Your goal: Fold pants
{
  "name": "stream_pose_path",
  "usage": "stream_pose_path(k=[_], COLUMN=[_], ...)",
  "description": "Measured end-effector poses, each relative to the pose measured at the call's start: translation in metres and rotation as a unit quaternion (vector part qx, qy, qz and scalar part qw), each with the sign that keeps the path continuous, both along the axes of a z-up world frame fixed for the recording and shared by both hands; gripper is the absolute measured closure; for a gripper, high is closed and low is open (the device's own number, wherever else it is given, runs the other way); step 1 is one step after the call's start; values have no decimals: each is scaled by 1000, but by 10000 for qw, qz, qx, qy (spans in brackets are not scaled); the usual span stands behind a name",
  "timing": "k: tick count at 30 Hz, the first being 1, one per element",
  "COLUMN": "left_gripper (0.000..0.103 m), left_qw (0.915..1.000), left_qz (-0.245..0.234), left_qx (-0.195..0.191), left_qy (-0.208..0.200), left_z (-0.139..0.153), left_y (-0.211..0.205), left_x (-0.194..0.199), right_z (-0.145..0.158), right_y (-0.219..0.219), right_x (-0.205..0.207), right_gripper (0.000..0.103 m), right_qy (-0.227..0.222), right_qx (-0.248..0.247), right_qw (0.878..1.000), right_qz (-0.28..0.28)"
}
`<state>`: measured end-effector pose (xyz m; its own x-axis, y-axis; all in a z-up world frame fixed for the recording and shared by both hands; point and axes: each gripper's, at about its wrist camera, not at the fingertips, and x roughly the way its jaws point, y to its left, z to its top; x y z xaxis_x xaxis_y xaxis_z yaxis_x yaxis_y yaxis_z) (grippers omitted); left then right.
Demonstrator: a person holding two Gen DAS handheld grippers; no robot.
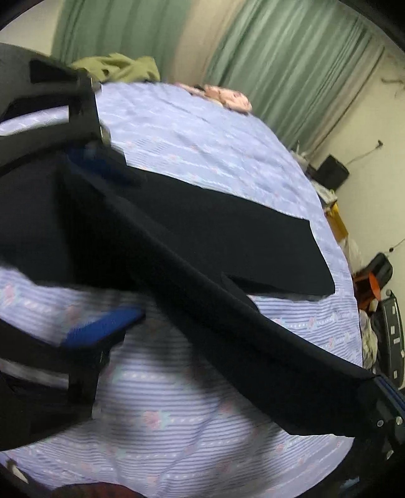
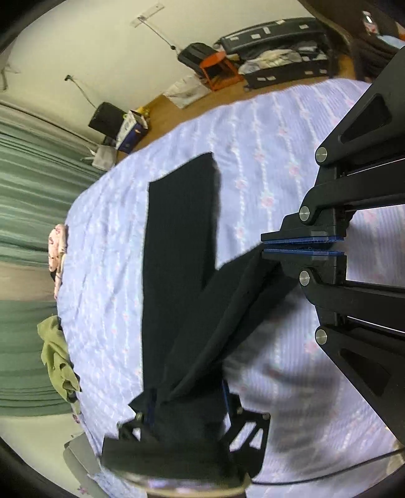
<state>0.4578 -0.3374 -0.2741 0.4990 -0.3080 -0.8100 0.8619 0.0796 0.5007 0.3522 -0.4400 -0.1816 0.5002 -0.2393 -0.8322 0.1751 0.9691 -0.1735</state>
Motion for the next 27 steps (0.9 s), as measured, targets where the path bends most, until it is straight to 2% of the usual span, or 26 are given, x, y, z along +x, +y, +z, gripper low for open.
stream_pose_path(k=[1, 2, 3, 8, 12, 16, 18, 20, 21, 22, 23, 24, 25, 27], left_gripper=[68, 85, 89, 91, 91, 91, 91, 91, 91, 90, 90, 89, 86, 76], left_qw=[9999, 9998, 9994, 9976, 9942, 9890, 9889, 9874, 9859, 9842, 9830, 9810, 9798, 9800], left_qz=[26, 59, 96, 413, 807, 1163, 1221, 1359, 1427, 1517, 1573, 1655, 1710, 1749], left_qx=[27, 27, -30, -456, -565, -297, -155, -74, -74, -108, -128, -168, -216, -326], left_qy=[96, 210, 346, 321, 439, 861, 832, 813, 874, 908, 940, 997, 1016, 893], left_z=[0, 2, 5, 20, 11, -21, -36, -49, -55, -59, -62, -64, -64, -62], left_y=[-6, -12, -18, -60, -98, -129, -137, -142, -144, -146, -148, -150, -152, -160], left_x=[8, 16, 26, 81, 130, 167, 175, 184, 189, 195, 198, 202, 205, 209], right_z=[-2, -2, -2, 9, 2, -18, -37, -50, -53, -53, -52, -47, -43, -40], right_y=[-5, -11, -18, -70, -117, -153, -171, -182, -187, -193, -198, -205, -211, -216], right_x=[7, 13, 21, 78, 148, 210, 239, 257, 263, 265, 264, 258, 250, 232], right_gripper=[101, 101, 101, 100, 100, 101, 101, 100, 95, 82, 72, 56, 51, 50], right_qy=[-19, -52, -86, -264, -204, 83, 312, 446, 445, 424, 389, 211, 24, -150], right_qx=[-15, -41, -87, -196, -380, -463, -510, -793, -1034, -1167, -1140, -953, -811, -729], right_qw=[10000, 10000, 9999, 9992, 9989, 9988, 9980, 9949, 9919, 9894, 9888, 9894, 9893, 9872], right_qz=[-18, -46, -90, -240, -187, -136, -220, -438, -590, -756, -879, -1074, -1216, -1414])
